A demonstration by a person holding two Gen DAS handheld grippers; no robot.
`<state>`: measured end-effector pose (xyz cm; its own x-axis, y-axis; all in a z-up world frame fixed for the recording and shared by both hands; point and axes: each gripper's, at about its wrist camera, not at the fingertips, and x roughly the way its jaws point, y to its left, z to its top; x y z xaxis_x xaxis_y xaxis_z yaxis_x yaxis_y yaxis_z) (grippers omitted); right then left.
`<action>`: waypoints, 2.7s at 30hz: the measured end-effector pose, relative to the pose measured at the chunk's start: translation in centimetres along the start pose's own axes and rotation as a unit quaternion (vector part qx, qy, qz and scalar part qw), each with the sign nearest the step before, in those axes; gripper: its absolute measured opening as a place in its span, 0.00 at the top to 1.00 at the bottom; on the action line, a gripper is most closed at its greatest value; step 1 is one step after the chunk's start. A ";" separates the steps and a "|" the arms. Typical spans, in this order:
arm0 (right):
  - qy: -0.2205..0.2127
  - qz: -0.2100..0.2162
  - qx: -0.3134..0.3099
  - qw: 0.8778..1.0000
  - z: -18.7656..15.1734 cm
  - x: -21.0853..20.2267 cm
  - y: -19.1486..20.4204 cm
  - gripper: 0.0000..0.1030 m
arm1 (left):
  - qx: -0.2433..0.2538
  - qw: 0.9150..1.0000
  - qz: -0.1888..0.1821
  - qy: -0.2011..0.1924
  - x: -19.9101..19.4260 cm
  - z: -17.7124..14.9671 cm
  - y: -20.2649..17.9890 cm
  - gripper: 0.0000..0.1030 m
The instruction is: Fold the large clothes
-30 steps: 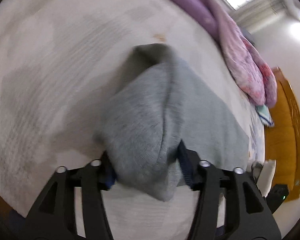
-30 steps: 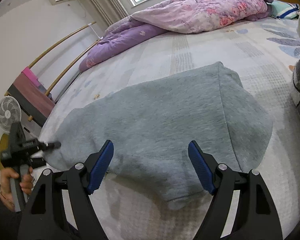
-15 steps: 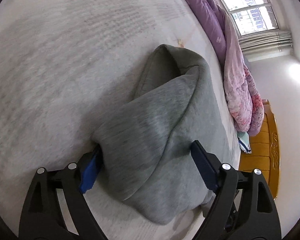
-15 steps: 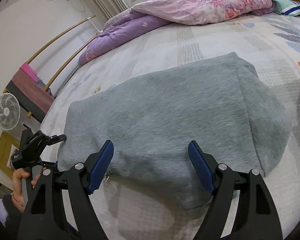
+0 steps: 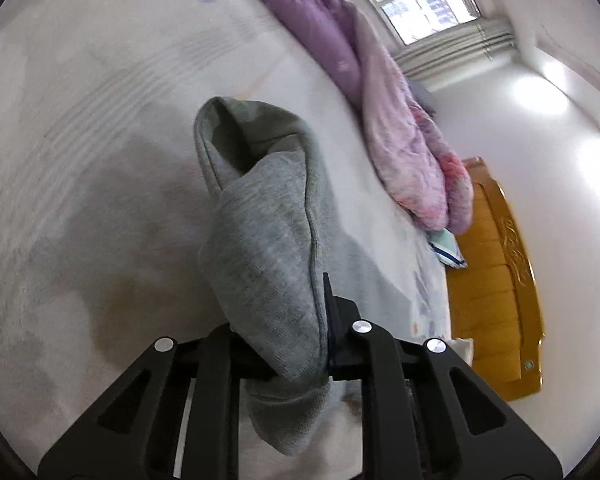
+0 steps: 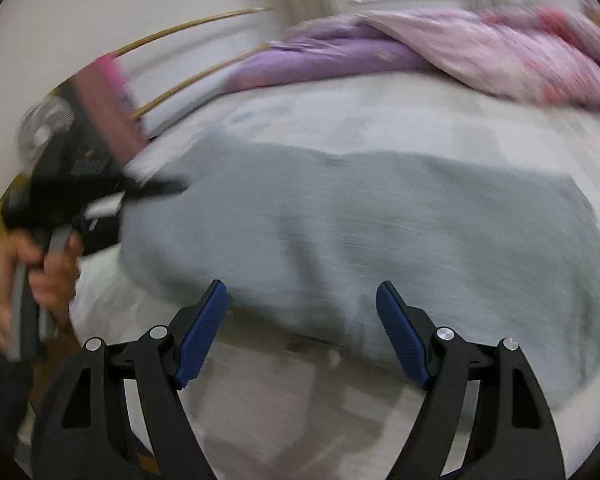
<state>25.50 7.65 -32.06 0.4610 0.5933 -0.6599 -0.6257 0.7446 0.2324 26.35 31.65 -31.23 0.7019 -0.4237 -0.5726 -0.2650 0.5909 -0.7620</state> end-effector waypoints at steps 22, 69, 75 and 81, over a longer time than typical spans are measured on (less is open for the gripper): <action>-0.090 -0.018 -0.096 0.991 0.5 -1.2 5.8 0.23 | 0.043 0.999 -0.002 0.034 2.1 0.5 -8.1 0.85; -0.085 -0.002 0.460 0.884 -4.3 -8.9 -20.4 0.73 | 0.139 0.977 0.080 0.139 16.8 -8.8 -13.2 0.17; -0.036 -0.033 0.409 0.911 -5.2 -13.4 -18.1 0.67 | 0.164 0.973 0.091 0.131 17.3 -8.9 -13.3 0.17; -0.060 -0.072 0.324 0.941 -3.1 -17.4 -15.6 0.67 | 0.206 0.963 0.123 0.119 18.1 -9.2 -15.1 0.17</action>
<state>25.31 -15.24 -26.44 0.6043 0.4735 -0.6408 -0.0541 0.8268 0.5599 36.92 8.74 -32.88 0.4675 -0.3523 -0.8108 -0.0840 0.8953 -0.4374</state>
